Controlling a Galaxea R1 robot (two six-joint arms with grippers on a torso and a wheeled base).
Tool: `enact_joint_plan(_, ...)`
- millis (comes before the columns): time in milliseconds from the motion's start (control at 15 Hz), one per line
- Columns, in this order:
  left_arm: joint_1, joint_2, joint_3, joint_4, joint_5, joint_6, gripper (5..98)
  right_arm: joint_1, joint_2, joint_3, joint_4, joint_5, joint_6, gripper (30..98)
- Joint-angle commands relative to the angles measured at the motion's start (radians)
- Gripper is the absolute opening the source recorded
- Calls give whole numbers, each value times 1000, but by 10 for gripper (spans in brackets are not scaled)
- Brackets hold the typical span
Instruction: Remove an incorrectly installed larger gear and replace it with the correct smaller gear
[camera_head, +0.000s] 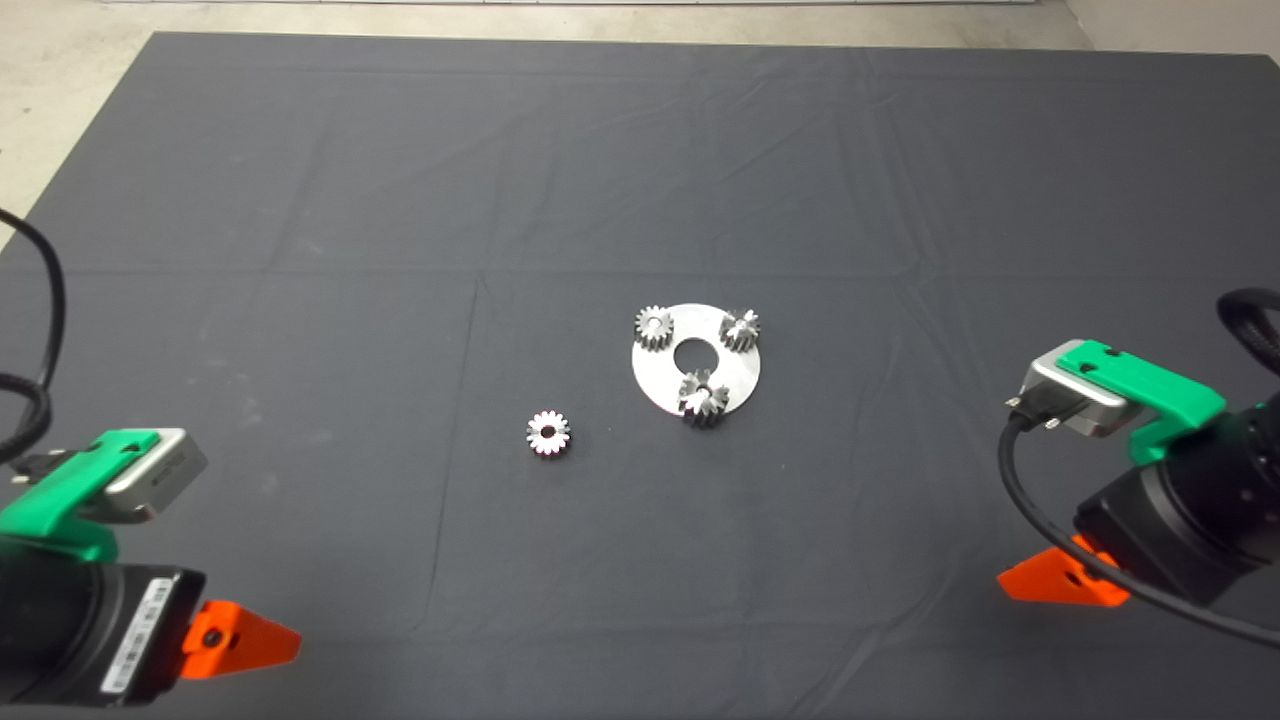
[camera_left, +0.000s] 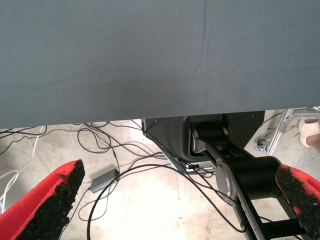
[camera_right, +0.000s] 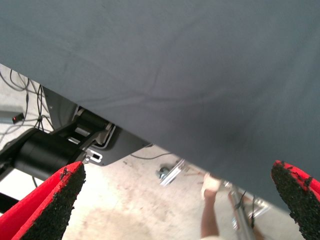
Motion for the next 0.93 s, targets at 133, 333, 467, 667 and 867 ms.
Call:
enact_joint_plan(133,-3,-1,17,-14,3,-3,983,-102,121,-216,-160,1,-151,980)
enact_joint_plan(333,-3,-1,17,-13,4,-1,983,-130,273,-338,-205,1,-169,980)
enact_joint_plan(467,-3,-1,18,-13,5,-1,983,-160,362,-423,-230,1,-198,980)
enact_joint_plan(667,-3,-2,18,-15,5,-1,982,-195,482,-525,-299,-1,-220,980)
enact_joint_plan(867,-3,1,17,-13,5,-1,983,-213,535,-590,-342,-2,-289,980)
